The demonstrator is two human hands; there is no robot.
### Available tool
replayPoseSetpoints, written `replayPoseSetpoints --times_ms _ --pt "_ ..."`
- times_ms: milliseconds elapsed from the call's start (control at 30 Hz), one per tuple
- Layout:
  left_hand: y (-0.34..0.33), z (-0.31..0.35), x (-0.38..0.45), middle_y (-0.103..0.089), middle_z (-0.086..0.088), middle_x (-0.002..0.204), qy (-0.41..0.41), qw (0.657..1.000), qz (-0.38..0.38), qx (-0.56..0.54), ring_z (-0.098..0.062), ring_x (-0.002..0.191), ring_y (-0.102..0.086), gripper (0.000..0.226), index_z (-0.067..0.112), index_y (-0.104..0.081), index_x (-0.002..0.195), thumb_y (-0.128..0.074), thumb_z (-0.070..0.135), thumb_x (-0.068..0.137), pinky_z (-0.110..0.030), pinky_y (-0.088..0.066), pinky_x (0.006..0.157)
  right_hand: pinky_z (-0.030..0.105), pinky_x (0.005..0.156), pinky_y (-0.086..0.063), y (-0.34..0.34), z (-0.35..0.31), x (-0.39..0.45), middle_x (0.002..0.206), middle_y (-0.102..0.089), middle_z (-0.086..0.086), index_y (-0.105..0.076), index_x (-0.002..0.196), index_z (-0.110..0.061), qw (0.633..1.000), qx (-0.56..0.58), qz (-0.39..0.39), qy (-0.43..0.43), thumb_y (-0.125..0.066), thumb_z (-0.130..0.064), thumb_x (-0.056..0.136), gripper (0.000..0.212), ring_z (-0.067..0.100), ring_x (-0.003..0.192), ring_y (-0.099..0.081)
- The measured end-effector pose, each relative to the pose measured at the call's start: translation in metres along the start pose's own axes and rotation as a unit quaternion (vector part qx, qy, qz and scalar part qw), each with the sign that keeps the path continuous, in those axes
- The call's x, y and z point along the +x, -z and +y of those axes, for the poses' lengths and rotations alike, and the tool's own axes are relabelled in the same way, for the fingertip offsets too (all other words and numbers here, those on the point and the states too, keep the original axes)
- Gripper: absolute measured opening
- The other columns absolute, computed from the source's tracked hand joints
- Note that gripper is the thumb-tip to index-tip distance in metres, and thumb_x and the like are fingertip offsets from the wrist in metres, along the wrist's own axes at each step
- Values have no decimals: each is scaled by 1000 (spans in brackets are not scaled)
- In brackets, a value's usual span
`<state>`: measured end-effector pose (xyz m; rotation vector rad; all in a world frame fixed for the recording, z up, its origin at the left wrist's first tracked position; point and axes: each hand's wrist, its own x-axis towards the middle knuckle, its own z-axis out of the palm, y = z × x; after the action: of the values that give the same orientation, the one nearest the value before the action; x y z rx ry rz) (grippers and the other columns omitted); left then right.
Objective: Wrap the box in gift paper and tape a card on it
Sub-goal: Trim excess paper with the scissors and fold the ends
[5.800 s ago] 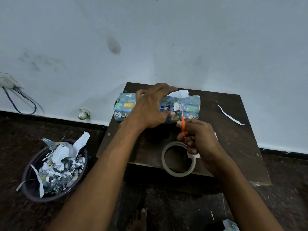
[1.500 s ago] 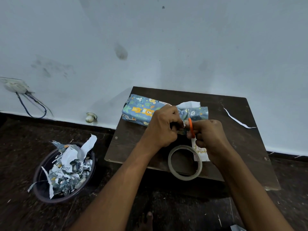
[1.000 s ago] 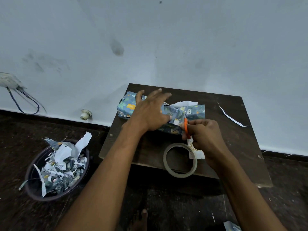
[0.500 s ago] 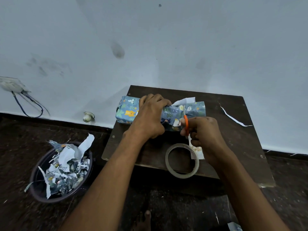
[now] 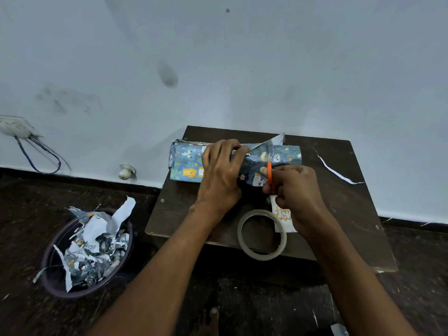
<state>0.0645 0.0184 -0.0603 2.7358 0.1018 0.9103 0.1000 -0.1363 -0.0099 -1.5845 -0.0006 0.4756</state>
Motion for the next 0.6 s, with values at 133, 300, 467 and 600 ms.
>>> replayPoseSetpoints --times_ms 133,300,467,600 --pt "-1 -1 1 -57 -12 120 15 1000 3 9 -27 114 -47 66 8 -62 122 -71 7 56 -39 -29 97 15 38 -31 -1 6 3 54 -62 9 -75 74 -6 999 -28 -5 17 -74 -11 91 17 8 39 -44" --pt "5 5 3 -55 -7 124 33 999 -15 5 -24 118 -47 64 13 -60 125 -63 42 69 -41 -28 104 16 39 -31 2 8 4 56 -63 8 -75 79 -7 998 -55 -14 22 -74 -14 91 14 10 42 -42" --pt "17 4 5 -50 0 126 53 998 -44 -5 -21 116 -44 74 22 -56 127 -66 34 55 -33 -25 93 13 36 -31 7 3 -2 58 -59 16 -71 85 8 999 -28 -30 11 -68 -3 92 14 2 34 -39" --pt "24 3 7 -46 4 132 65 995 -80 -16 -18 119 -40 80 26 -53 134 -77 41 59 -28 -17 89 21 37 -24 13 1 -5 60 -61 18 -70 85 10 998 -50 -39 -4 -68 -4 88 15 7 37 -31"
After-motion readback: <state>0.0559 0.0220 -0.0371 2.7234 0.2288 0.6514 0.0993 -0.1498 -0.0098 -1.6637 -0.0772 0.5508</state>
